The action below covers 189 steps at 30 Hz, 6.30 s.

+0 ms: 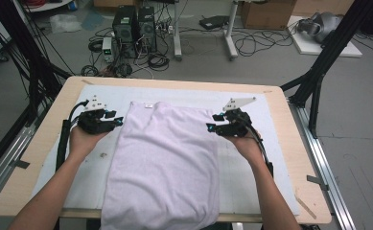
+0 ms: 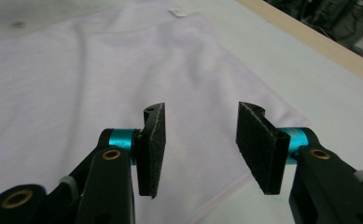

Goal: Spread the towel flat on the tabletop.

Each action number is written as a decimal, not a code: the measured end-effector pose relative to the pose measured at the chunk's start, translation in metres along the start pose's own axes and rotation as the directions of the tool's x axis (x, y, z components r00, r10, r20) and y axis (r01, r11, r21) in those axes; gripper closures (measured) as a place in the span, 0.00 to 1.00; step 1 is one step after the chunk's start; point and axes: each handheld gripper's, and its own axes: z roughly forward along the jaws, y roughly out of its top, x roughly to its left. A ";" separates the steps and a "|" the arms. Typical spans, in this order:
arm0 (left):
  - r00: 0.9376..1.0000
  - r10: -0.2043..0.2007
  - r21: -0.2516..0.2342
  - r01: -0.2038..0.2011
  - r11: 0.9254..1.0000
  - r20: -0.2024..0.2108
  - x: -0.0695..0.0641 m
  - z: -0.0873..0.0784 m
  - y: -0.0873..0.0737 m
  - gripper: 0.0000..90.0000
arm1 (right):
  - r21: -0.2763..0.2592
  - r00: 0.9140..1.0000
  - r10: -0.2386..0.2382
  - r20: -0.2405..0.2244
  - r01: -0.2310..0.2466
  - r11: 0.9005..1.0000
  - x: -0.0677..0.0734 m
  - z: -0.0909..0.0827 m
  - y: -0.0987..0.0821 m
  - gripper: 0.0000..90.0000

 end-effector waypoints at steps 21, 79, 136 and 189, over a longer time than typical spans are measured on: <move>0.970 0.092 0.118 -0.121 0.986 0.227 -0.063 -0.036 -0.079 0.76 | 0.047 0.987 -0.073 -0.144 0.081 0.996 0.080 -0.007 -0.079 0.64; 0.903 0.166 0.058 -0.205 0.977 0.397 -0.116 -0.070 -0.101 0.98 | 0.046 0.927 -0.154 -0.342 0.180 0.983 0.138 0.001 -0.093 0.96; 0.959 0.016 -0.034 -0.007 0.999 0.284 -0.068 -0.039 -0.055 0.45 | -0.077 0.986 -0.018 -0.168 0.005 0.997 0.075 -0.009 -0.061 0.36; 0.962 0.047 -0.018 -0.044 0.999 0.269 -0.062 -0.036 -0.055 0.43 | -0.019 0.992 0.027 -0.126 -0.030 0.999 0.065 -0.003 -0.065 0.25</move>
